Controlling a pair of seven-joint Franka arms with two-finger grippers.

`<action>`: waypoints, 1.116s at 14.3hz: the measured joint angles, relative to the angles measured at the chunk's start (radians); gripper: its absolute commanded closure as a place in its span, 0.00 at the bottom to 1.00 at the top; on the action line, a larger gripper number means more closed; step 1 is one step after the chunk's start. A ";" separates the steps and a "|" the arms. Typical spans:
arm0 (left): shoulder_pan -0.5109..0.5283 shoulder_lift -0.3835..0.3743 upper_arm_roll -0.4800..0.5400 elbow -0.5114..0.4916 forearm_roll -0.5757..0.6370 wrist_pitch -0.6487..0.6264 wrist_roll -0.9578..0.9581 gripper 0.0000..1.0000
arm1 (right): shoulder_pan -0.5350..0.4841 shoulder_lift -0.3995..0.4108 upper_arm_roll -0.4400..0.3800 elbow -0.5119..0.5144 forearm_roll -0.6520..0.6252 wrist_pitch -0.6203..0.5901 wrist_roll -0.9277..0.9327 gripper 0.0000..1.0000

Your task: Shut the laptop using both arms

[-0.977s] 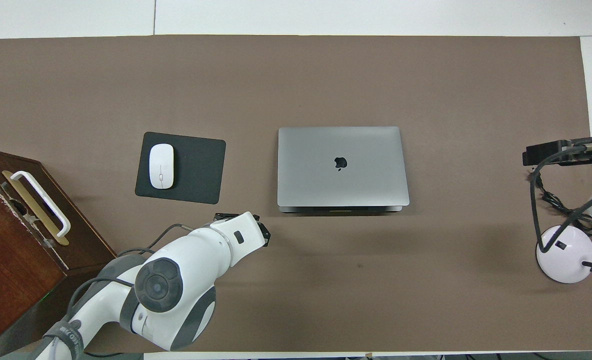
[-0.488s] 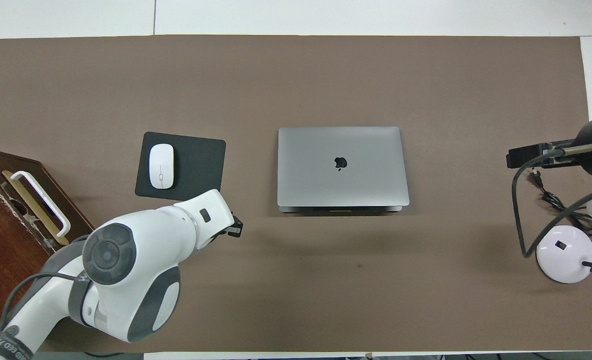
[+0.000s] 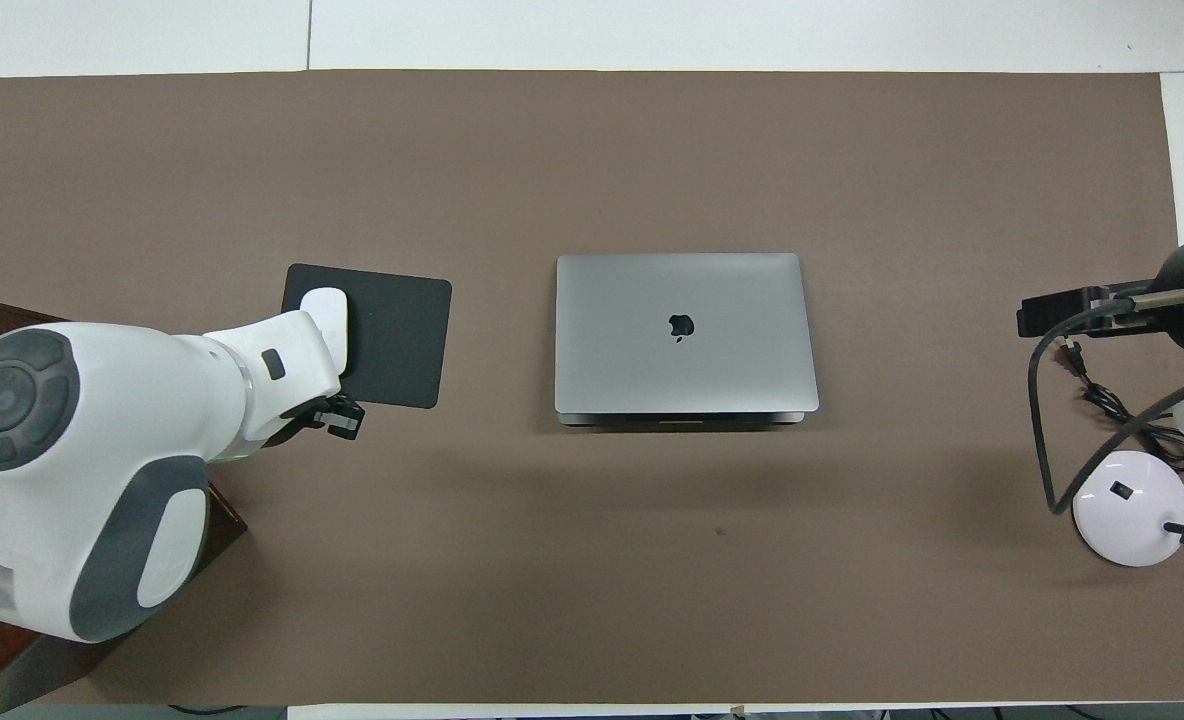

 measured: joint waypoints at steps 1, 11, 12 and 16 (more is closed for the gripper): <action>0.024 -0.002 0.000 0.015 0.007 -0.028 0.019 1.00 | 0.000 0.000 0.000 -0.001 0.000 0.000 0.000 0.00; 0.321 -0.017 0.002 0.145 0.028 -0.203 0.212 0.00 | -0.006 0.000 -0.004 -0.005 0.000 0.000 0.000 0.00; 0.336 -0.017 0.002 0.155 0.028 -0.203 0.200 0.00 | -0.010 -0.001 -0.004 -0.005 0.000 0.000 0.000 0.00; 0.354 -0.016 0.001 0.192 0.030 -0.203 0.129 0.00 | -0.011 -0.001 -0.003 -0.005 0.000 0.000 0.000 0.00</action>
